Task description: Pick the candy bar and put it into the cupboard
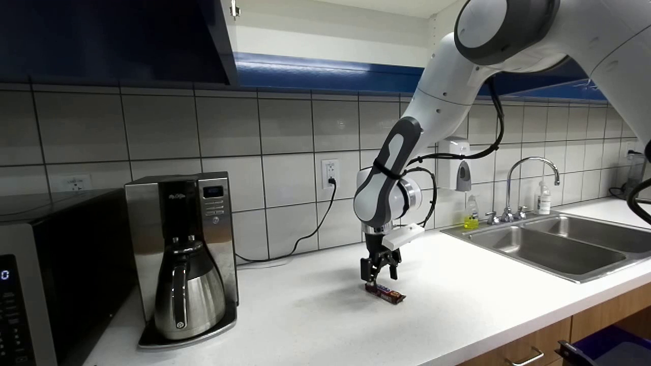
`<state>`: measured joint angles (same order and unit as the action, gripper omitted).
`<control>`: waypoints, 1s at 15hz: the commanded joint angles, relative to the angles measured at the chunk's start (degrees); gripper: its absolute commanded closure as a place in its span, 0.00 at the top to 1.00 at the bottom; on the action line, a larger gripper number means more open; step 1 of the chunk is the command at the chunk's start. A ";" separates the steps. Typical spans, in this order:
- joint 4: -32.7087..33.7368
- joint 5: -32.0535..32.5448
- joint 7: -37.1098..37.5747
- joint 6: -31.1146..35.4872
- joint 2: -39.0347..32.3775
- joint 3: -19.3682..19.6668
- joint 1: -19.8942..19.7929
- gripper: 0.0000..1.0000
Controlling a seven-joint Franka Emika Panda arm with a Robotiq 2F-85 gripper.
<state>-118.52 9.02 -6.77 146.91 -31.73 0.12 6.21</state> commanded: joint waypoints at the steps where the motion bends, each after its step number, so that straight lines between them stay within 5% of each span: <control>1: 1.53 1.49 1.57 -2.36 -0.44 0.27 0.39 1.00; 2: 1.60 1.48 1.60 -2.49 -0.53 0.27 0.40 0.75; 4: 1.66 1.47 1.26 -2.80 -0.66 0.12 0.32 0.66; 11: 2.13 0.36 -0.45 -4.22 -1.61 -1.33 -0.49 0.09; 12: 2.26 0.26 -0.52 -4.35 -1.87 -1.53 -0.50 0.03; 15: 2.91 -0.14 -0.39 -5.32 -2.10 -1.99 -0.53 0.05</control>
<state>-117.42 9.02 -6.84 144.05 -32.73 -0.71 6.22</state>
